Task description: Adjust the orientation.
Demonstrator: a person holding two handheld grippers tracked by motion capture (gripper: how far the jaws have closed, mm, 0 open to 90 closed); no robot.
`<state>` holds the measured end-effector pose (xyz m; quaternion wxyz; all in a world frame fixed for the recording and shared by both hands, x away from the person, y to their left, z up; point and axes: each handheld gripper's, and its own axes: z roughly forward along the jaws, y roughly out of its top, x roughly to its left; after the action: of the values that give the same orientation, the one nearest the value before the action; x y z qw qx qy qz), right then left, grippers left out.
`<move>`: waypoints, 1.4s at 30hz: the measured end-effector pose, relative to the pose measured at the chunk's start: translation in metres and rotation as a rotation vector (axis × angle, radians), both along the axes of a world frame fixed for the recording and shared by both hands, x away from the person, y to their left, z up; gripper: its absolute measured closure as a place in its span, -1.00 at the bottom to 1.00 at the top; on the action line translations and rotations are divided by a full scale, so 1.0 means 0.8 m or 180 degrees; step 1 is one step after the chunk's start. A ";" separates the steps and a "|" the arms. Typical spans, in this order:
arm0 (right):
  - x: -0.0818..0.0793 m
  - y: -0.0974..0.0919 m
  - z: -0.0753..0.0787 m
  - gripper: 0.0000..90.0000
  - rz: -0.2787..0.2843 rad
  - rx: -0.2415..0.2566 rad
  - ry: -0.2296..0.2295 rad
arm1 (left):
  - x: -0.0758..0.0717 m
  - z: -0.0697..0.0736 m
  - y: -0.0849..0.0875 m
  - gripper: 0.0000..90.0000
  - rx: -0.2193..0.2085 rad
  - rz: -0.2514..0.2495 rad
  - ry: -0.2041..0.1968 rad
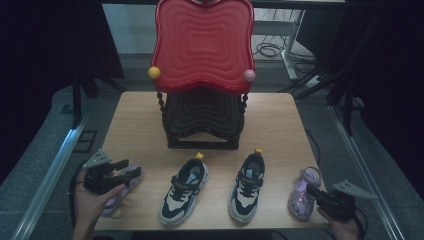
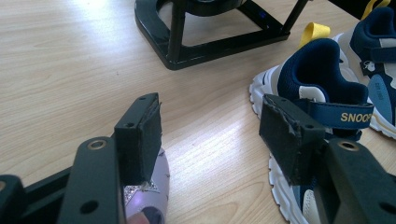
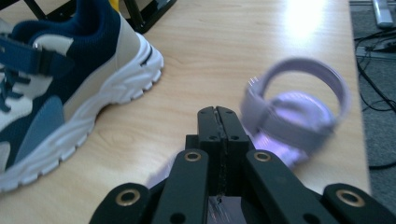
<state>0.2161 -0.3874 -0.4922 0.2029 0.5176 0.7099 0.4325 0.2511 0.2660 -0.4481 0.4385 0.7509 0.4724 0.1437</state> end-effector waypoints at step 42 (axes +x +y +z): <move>-0.024 0.031 -0.024 1.00 0.0342 -0.0260 0.0071 | 0.000 -0.007 0.011 -0.13 -0.0027 0.0076 0.0088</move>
<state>0.1970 -0.3629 -0.5113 0.1924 0.4749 0.7559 0.4076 0.2510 0.2745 -0.4535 0.4334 0.7453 0.4880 0.1365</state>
